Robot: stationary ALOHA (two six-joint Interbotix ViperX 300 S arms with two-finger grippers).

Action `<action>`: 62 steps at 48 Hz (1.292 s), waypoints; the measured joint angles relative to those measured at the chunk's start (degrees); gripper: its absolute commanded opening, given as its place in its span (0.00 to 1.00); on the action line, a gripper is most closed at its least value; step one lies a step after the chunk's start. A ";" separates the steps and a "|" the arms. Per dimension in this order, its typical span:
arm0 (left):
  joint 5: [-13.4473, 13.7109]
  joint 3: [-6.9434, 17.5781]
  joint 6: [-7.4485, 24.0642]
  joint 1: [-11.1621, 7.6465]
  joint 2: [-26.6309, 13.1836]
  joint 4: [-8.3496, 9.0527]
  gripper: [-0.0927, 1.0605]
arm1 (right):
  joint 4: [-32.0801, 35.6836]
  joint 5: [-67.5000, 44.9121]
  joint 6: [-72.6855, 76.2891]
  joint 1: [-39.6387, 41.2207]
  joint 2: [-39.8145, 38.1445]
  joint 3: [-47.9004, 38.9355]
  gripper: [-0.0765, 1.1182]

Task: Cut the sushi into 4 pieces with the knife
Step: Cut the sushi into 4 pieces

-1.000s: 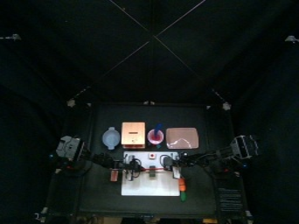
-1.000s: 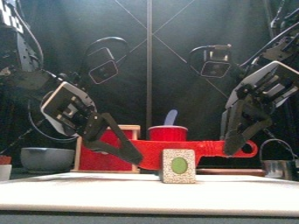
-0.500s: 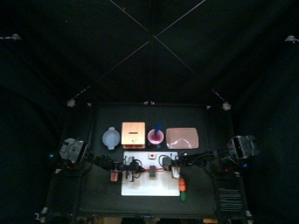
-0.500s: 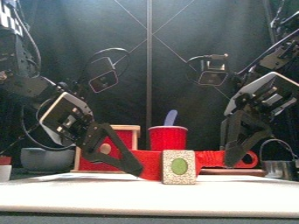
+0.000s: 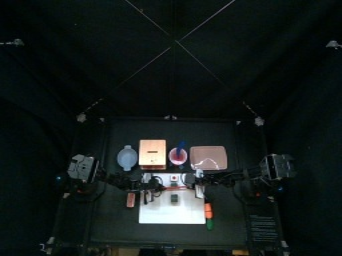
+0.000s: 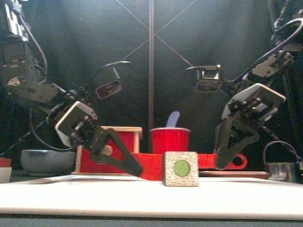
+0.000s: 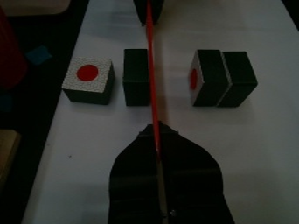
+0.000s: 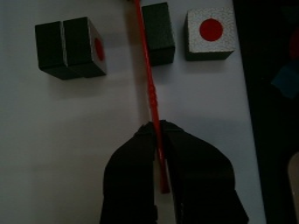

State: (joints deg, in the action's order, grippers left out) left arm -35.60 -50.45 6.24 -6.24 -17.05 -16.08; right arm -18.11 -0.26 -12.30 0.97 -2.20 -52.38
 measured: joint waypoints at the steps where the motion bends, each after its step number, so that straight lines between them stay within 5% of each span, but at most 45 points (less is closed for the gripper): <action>1: 0.09 0.00 0.09 0.09 0.18 0.18 0.23 | 0.00 0.09 0.00 0.00 -0.09 0.18 0.12; 17: 5.19 -0.70 0.18 -0.26 8.96 3.69 0.23 | -0.18 3.96 0.09 -2.02 -5.89 1.32 0.12; 25: 8.17 -0.70 -0.18 -1.58 12.30 3.96 0.24 | -0.44 4.04 0.35 -5.01 -8.35 1.32 0.12; 45: 8.79 1.23 -0.35 -6.59 10.37 2.90 0.24 | -3.96 3.60 0.26 -8.96 -8.09 0.88 0.12; 62: 8.53 2.64 -0.53 -7.65 6.77 2.64 0.23 | -4.57 2.81 0.26 -9.58 -5.19 0.70 0.12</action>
State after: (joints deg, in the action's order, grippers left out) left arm -27.07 -47.81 5.71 -13.89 -10.28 -13.45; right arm -22.68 2.55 -12.04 -8.61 -7.38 -51.68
